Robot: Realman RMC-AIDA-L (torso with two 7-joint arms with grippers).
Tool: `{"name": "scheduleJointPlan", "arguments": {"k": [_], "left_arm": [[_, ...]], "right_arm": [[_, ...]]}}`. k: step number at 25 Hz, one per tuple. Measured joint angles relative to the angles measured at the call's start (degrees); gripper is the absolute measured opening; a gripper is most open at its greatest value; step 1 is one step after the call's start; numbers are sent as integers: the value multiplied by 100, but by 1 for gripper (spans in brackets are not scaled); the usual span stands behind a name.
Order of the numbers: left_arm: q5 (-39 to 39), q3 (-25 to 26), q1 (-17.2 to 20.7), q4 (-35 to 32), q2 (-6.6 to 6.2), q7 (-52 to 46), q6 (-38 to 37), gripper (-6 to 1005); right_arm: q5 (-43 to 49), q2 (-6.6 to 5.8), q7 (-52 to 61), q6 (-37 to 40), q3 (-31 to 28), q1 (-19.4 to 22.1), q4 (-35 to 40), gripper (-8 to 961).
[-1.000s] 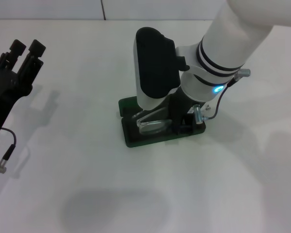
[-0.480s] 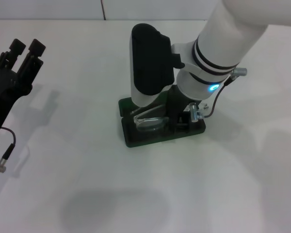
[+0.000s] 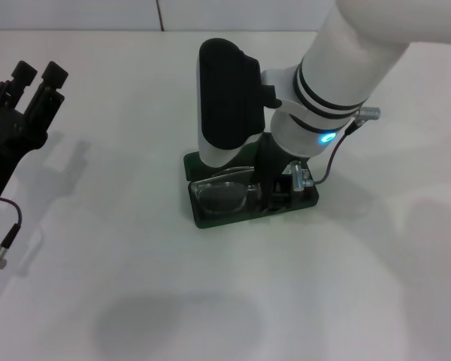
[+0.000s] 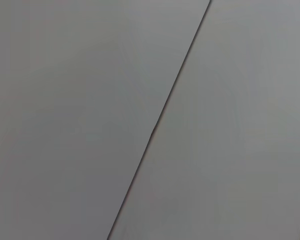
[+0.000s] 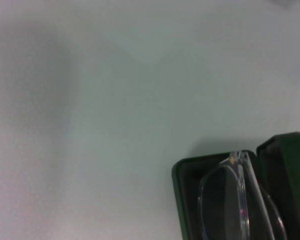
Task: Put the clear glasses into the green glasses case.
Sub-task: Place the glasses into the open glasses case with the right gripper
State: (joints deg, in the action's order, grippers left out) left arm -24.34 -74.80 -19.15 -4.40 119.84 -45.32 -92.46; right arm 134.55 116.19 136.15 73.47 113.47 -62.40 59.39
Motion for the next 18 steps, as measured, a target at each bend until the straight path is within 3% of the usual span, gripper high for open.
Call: {"name": "scheduleJointPlan", "arguments": {"k": [10, 18], "left_arm": [[-1, 0, 30, 18, -13, 49, -6, 669], [-8, 0, 34, 19, -17, 59, 2, 669]], "right_arm": [[456, 0, 0, 86, -190, 503, 934, 378], [394, 0, 1, -4, -153, 616, 1019, 378]]}}
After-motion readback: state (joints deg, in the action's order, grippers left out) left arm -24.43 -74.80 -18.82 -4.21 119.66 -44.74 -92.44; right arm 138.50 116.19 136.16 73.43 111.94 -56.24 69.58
